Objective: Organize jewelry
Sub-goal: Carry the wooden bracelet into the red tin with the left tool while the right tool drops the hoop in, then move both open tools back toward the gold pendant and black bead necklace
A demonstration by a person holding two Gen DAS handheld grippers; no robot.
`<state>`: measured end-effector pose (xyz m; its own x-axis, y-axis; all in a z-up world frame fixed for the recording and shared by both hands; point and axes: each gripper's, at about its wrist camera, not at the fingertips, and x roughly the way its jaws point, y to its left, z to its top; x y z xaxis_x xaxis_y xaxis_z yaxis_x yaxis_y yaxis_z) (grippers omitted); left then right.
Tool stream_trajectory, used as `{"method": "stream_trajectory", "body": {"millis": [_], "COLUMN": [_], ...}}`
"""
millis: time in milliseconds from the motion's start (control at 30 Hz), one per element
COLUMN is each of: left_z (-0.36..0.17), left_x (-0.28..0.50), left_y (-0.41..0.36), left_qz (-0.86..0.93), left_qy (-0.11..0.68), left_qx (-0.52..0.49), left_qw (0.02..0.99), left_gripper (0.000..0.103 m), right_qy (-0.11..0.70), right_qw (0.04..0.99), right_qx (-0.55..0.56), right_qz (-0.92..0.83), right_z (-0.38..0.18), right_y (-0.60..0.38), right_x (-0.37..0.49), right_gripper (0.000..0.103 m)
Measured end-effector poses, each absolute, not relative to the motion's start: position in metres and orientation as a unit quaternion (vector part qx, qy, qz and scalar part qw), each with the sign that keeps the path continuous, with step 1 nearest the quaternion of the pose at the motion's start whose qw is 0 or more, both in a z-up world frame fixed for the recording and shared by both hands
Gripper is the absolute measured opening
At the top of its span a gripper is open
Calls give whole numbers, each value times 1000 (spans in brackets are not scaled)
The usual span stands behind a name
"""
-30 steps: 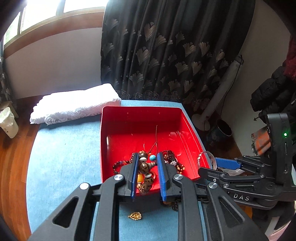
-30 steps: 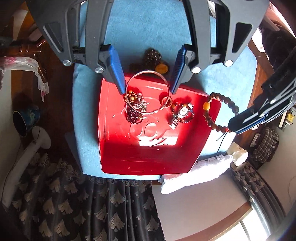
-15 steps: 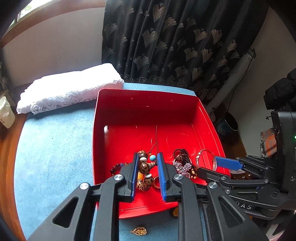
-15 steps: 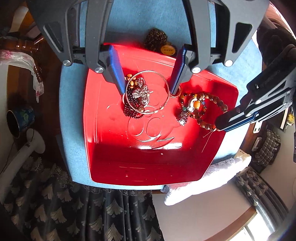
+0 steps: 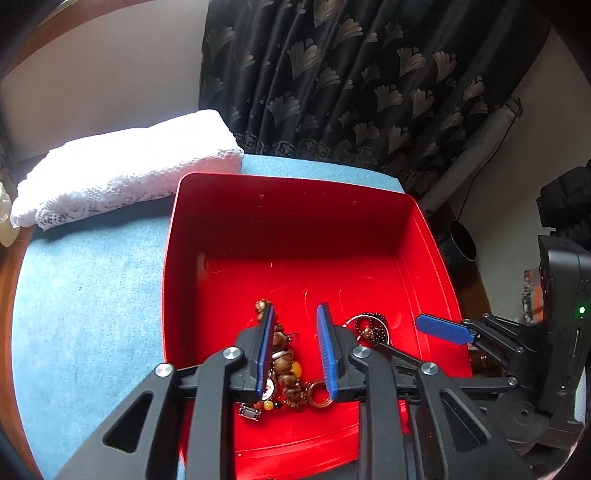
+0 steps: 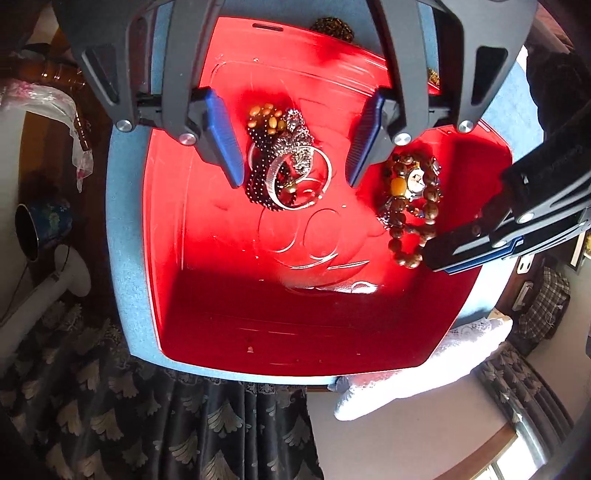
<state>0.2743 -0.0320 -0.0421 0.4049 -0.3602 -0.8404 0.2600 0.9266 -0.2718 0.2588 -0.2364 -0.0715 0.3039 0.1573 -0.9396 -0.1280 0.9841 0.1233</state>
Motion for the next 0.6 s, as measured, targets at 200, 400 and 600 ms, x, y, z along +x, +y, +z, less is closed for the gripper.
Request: {"method": "stream_trajectory", "body": {"millis": [200,400,600], "left_z": [-35,-20,-5], "left_x": [257,231,198], "left_y": [-20,-9,4], "left_qz": [-162,-142,-130], "left_qy": [503,485,469], "left_qx": [-42,-21,-6], "left_qw": [848,863,874], "left_gripper": [44,62,78], "right_qy": [577,570,554], "right_qw": [814,818,828], "right_qx": [15,29,32], "right_qz": [65,68,82], "right_z": [-64,-52,-29], "right_y": [-251,-259,-258], "right_x": [250,234,201], "right_gripper": [68,82,91]}}
